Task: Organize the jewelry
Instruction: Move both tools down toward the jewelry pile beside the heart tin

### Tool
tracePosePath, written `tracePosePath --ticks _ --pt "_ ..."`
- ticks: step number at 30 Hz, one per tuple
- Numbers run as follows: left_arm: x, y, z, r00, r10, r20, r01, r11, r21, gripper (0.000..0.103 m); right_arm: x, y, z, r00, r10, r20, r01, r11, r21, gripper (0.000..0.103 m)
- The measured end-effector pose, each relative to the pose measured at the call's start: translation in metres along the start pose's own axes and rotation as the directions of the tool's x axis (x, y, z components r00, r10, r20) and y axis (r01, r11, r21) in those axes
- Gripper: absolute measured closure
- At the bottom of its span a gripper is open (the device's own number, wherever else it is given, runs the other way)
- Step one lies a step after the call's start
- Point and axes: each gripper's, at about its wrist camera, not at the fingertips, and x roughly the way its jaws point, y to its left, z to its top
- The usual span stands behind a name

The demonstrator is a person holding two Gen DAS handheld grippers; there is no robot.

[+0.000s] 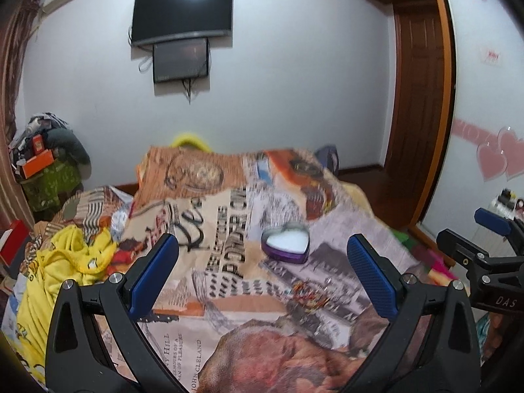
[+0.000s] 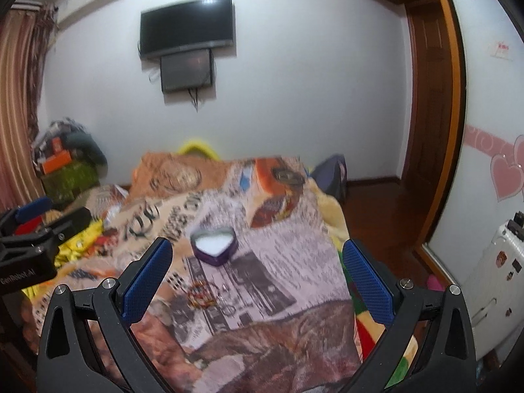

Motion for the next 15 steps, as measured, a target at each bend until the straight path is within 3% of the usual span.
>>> tracePosePath --ticks 6,15 --pt "0.042 0.004 -0.020 0.991 -0.010 -0.131 0.011 1.000 0.003 0.004 0.038 -0.006 -0.020 0.993 -0.034 -0.110 0.032 0.999 -0.017 0.000" --pt "0.097 -0.011 -0.045 0.950 -0.065 -0.304 0.076 0.997 0.025 0.021 0.080 -0.016 -0.041 0.972 -0.001 -0.235 0.000 1.000 -0.005 0.000"
